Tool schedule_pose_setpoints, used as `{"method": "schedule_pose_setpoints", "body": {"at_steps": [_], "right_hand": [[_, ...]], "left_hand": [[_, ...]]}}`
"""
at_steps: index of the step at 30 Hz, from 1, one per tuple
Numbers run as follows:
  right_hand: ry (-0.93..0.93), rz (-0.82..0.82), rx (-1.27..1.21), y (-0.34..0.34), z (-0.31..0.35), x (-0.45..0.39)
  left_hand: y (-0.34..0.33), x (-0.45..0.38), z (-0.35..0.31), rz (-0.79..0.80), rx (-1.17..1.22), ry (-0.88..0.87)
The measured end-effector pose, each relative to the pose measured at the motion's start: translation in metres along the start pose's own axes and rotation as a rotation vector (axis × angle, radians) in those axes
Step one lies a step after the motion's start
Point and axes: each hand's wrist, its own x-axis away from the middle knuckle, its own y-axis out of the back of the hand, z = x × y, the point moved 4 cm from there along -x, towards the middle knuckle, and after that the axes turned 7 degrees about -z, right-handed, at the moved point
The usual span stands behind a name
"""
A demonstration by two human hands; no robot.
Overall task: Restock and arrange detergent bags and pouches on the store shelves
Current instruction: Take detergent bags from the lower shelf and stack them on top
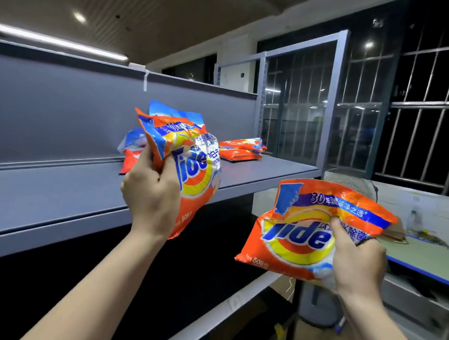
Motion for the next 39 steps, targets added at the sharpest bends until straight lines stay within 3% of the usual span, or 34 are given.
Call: {"method": "schedule_pose_setpoints", "body": {"at_steps": [6,12,27,31,35,37,39], "right_hand": [[0.019,0.016,-0.007,-0.039,-0.02,-0.081],[0.017,0.02,-0.072,-0.085,-0.035,-0.156],[0.01,0.158,-0.284,-0.212,-0.078,-0.315],[-0.008,0.218,-0.301,-0.255,-0.084,-0.359],[-0.021,0.301,-0.287,-0.306,-0.088,-0.388],[-0.041,0.366,-0.278,-0.338,-0.091,-0.394],[-0.074,0.405,-0.258,-0.367,-0.093,-0.396]], "left_hand": [[-0.12,-0.018,0.032,0.126,0.028,-0.029],[-0.23,-0.032,0.068,0.175,-0.044,0.115],[-0.406,-0.032,0.126,0.213,-0.062,0.281],[-0.437,-0.041,0.162,0.242,-0.267,0.373],[-0.432,-0.041,0.195,0.277,-0.845,0.581],[-0.427,-0.039,0.193,0.352,-0.937,0.496],[-0.427,-0.034,0.187,0.54,-0.893,0.399]]}}
